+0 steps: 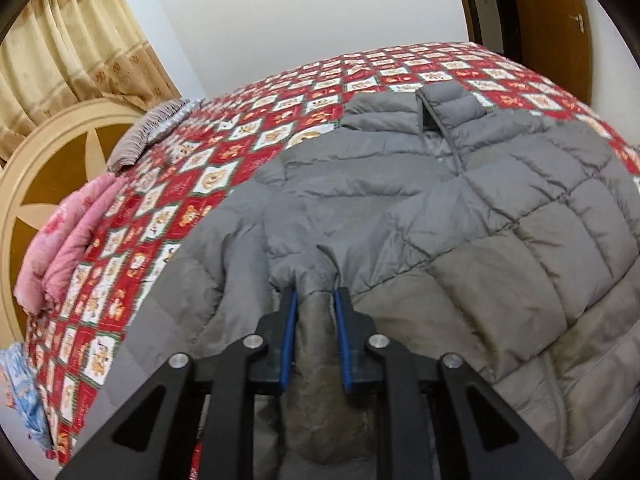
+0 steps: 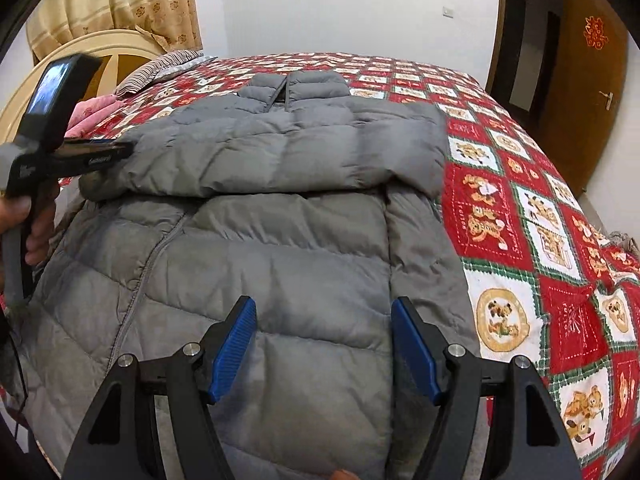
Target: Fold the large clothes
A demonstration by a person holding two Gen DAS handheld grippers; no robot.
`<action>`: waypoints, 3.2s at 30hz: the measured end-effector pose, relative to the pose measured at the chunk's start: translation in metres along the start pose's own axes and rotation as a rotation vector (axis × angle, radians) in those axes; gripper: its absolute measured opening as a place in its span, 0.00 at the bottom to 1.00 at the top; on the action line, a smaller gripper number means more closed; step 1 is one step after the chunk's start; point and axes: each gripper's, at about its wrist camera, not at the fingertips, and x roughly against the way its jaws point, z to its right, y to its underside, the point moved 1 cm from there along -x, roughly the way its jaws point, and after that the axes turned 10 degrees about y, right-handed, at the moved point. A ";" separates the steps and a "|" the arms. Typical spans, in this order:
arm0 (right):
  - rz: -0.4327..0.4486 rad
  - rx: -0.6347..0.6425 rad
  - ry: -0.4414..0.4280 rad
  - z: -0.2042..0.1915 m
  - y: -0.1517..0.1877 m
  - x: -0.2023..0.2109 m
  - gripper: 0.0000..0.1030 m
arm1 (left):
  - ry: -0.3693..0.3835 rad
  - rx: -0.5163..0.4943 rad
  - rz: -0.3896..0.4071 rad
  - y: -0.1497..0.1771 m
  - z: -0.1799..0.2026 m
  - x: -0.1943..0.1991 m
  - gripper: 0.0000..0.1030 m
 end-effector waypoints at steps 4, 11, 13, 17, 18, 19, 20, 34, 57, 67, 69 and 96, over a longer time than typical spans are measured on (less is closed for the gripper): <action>0.000 -0.016 0.027 0.018 -0.011 0.008 0.68 | -0.042 0.005 0.041 -0.003 -0.002 0.013 0.82; 0.085 -0.203 0.096 0.074 -0.078 0.008 0.68 | -0.084 0.051 0.203 -0.030 0.001 0.045 0.97; 0.110 -0.233 0.103 0.077 -0.102 -0.007 0.68 | -0.080 0.039 0.196 -0.035 0.013 0.035 0.98; 0.099 -0.227 0.068 0.062 -0.126 -0.048 0.68 | -0.182 -0.001 0.123 -0.027 0.031 -0.012 0.98; 0.082 -0.224 0.068 0.057 -0.127 -0.060 0.68 | -0.198 0.000 0.088 -0.023 0.030 -0.023 0.98; 0.064 -0.212 0.063 0.051 -0.127 -0.071 0.68 | -0.210 0.003 0.067 -0.019 0.030 -0.029 0.98; 0.045 -0.196 0.056 0.044 -0.125 -0.082 0.68 | -0.214 0.010 0.042 -0.014 0.028 -0.037 0.98; -0.031 -0.113 0.111 0.021 -0.097 -0.126 0.68 | -0.119 0.109 -0.009 0.002 0.017 -0.061 1.00; 0.003 -0.073 0.033 -0.051 -0.096 -0.118 0.70 | -0.080 0.138 -0.009 0.003 0.012 -0.065 1.00; -0.001 -0.049 0.073 -0.059 -0.093 -0.122 0.72 | -0.080 0.138 -0.010 0.003 0.011 -0.065 1.00; 0.000 -0.042 0.084 -0.061 -0.093 -0.122 0.73 | -0.080 0.138 -0.010 0.003 0.011 -0.065 1.00; 0.009 -0.009 0.145 -0.068 -0.091 -0.124 0.76 | -0.068 0.138 -0.012 0.002 0.010 -0.063 1.00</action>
